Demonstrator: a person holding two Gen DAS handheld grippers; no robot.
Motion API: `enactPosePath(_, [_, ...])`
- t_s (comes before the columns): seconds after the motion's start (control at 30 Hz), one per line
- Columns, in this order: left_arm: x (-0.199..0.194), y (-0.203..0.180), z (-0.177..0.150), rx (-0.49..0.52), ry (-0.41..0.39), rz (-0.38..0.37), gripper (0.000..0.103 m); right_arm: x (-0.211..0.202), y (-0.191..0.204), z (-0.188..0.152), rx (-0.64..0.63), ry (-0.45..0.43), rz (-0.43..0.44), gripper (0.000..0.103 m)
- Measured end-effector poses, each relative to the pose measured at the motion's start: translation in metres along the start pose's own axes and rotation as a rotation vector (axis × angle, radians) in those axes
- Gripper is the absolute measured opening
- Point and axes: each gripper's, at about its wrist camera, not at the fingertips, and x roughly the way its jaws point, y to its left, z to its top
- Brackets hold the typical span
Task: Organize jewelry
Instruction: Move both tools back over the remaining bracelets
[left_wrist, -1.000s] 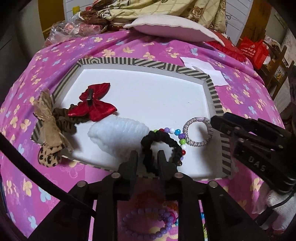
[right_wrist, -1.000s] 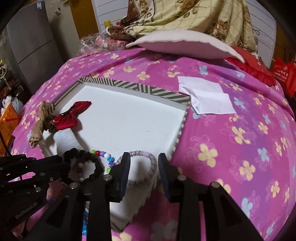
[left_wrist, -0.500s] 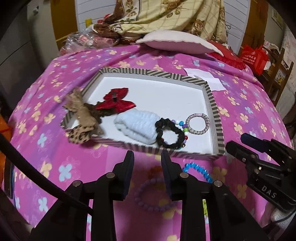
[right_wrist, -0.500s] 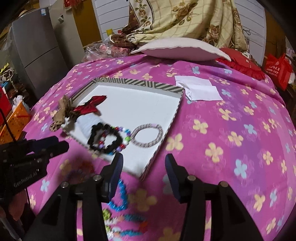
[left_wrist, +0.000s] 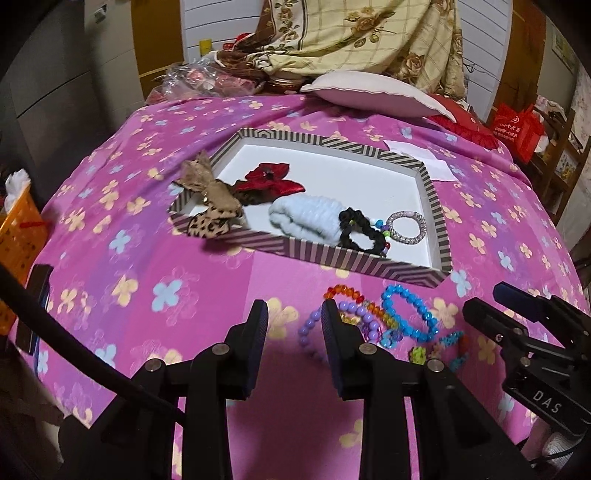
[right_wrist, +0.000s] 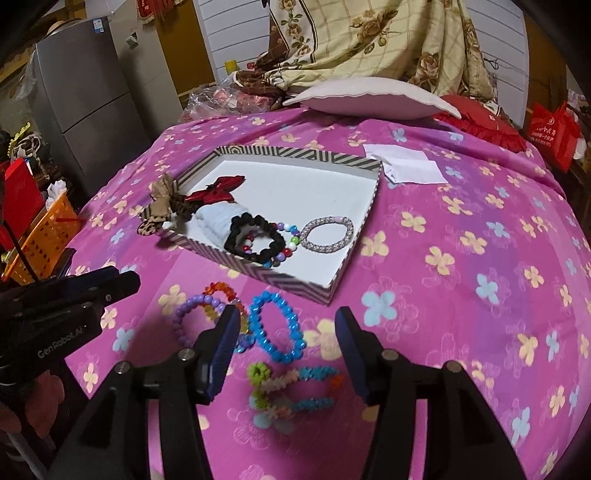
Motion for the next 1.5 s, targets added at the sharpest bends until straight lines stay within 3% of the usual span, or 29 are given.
enactPosePath(0.2, [-0.010, 0.003, -0.009, -0.009, -0.018, 0.013, 0.051, -0.010, 0.007, -0.007, -0.001, -0.005, 0.003, 0.063])
enactPosePath(0.8, [-0.021, 0.000, -0.016, -0.007, -0.029, 0.011, 0.051, -0.024, 0.009, -0.013, -0.006, -0.013, -0.012, 0.063])
enactPosePath(1.5, [-0.009, 0.007, -0.021, -0.037, 0.026, -0.018, 0.051, -0.013, -0.007, -0.020, 0.021, 0.025, -0.044, 0.063])
